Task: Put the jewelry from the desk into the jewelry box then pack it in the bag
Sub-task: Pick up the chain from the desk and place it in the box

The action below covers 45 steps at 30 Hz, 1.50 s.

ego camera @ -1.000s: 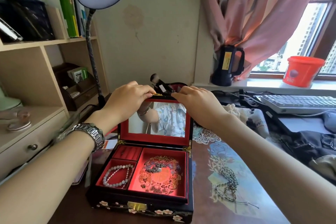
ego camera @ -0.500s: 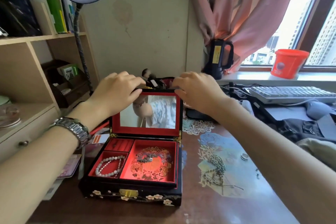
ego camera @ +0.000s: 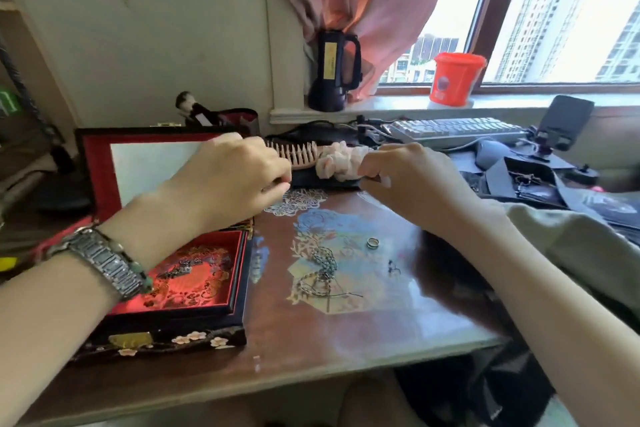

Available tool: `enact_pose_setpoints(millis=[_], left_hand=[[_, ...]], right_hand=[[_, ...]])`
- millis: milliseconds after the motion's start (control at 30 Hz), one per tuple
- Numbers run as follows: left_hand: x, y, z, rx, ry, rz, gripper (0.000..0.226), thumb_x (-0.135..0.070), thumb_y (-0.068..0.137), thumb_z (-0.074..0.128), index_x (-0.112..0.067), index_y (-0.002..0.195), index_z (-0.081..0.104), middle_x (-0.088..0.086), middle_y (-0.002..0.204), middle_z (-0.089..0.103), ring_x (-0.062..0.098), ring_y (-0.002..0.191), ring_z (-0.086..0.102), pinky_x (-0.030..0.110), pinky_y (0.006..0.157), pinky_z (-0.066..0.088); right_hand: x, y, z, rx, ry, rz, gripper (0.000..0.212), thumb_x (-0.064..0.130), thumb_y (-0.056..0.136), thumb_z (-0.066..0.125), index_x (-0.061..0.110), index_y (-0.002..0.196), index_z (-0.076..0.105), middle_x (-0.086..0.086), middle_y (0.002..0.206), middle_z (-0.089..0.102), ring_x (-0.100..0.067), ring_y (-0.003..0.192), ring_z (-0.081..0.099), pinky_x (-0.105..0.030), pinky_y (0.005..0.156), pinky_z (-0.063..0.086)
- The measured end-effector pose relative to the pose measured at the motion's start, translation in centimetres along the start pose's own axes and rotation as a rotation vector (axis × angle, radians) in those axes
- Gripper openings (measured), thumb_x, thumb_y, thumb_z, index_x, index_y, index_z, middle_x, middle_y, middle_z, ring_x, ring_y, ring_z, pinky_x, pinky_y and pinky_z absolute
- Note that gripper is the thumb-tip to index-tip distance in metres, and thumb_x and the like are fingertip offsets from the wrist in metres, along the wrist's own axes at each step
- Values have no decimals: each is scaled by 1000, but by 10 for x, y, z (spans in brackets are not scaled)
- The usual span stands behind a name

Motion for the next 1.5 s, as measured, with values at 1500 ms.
enact_pose_setpoints(millis=[1500], left_hand=[[-44, 36, 111, 806, -548, -45, 19, -22, 65, 72, -18, 83, 65, -11, 70, 56, 18, 74, 64, 42, 68, 58]], right_hand=[[6, -44, 96, 369, 269, 204, 43, 54, 76, 61, 26, 108, 65, 7, 105, 65, -16, 94, 60, -30, 74, 49]])
Point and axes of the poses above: each hand's wrist, its own y-axis towards the middle knuckle, its own z-axis out of the palm, x = y × z, the point moved 2 cm from there along y, towards the middle knuckle
